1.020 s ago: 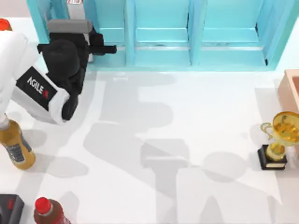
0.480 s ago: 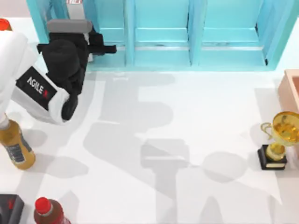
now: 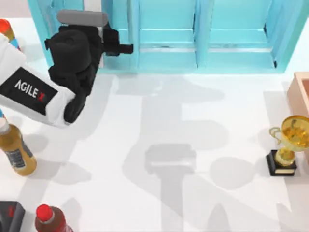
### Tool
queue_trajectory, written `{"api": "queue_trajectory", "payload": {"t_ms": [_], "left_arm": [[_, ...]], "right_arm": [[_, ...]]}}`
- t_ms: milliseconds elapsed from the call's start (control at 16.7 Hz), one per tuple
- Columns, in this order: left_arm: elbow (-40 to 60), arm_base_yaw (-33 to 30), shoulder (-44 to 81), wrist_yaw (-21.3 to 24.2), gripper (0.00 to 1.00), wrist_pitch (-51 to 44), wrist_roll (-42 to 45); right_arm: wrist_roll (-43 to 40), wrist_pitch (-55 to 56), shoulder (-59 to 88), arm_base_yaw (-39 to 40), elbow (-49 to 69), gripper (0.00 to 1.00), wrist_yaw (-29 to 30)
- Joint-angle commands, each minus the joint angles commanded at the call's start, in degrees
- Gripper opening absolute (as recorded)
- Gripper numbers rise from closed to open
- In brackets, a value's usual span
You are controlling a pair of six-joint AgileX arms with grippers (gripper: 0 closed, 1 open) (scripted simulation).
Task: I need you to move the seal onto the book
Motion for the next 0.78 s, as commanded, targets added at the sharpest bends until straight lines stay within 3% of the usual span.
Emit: {"api": "queue_trajectory", "payload": {"t_ms": [480, 780], "left_arm": [[-10.98, -1.14, -41.23, -7.65, 0.0, -13.38, -0.24], [-21.65, -4.98, -52.59, -10.0, 0.0, -24.96, 0.54]], "right_arm": [[0.0, 0.0, 0.0, 0.0, 0.0, 1.0, 0.0], [0.0, 0.0, 0.0, 0.0, 0.0, 1.0, 0.0]]}}
